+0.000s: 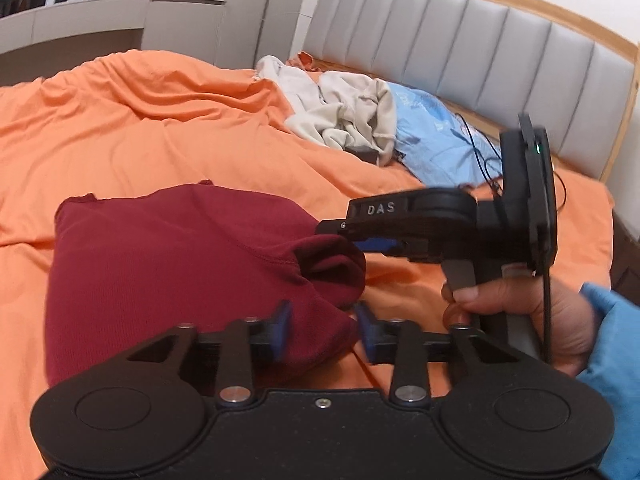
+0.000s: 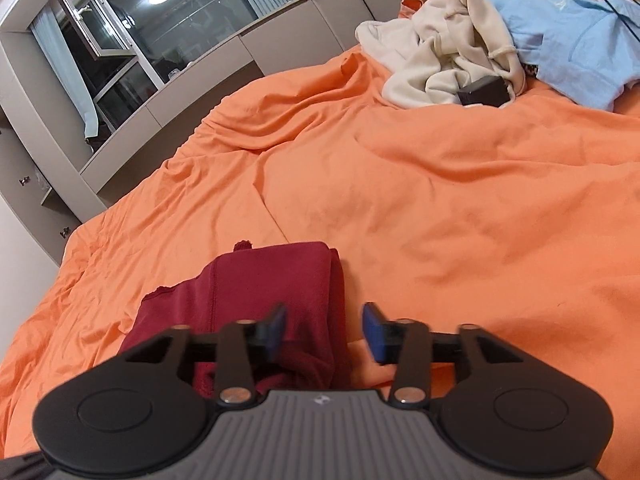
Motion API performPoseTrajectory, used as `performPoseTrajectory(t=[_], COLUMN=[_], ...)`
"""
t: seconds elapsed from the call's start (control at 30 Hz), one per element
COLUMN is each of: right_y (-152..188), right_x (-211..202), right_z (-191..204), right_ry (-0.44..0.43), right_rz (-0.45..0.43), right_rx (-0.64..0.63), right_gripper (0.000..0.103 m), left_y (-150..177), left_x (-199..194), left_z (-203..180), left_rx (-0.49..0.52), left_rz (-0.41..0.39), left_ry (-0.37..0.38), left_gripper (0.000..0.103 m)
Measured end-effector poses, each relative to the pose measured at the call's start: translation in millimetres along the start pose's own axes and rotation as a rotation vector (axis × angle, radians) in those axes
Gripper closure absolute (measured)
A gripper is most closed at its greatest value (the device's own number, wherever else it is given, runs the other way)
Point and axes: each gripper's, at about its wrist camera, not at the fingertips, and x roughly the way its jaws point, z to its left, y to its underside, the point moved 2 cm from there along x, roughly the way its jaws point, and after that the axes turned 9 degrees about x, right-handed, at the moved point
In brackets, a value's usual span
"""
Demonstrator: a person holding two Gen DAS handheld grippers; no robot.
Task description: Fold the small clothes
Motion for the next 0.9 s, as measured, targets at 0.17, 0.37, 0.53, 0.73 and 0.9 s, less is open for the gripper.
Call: performPoseTrajectory(t=[0.17, 0.37, 0.53, 0.73, 0.9], right_y=[-0.2, 1.1, 4.2, 8.0, 10.5], right_x=[0.5, 4.0, 9.5, 18.8, 24.2], right_z=[2.0, 2.1, 4.3, 3.6, 3.9], right_ry=[0.002, 0.008, 0.028, 0.077, 0.106], right_rz=[0.002, 0.019, 0.045, 0.084, 0.108], right_rx=[-0.015, -0.026, -0.047, -0.058, -0.073], right_gripper=[0.026, 0.014, 0.003, 0.000, 0.000], left_y=[-6.5, -9.4, -1.9, 23.4, 43.6], left_x=[-21.9, -42.6, -42.5, -36.0, -27.4], left_z=[14.4, 54.4, 93.8, 125.3, 129.8], left_rx=[-0.057, -0.141, -0.248, -0.347, -0.391], left_rz=[-0.050, -0.084, -0.031, 0.040, 0.064], left_ry=[-0.080, -0.254, -0.365, -0.369, -0.354], left_gripper=[0.024, 0.001, 0.001, 0.001, 0.001])
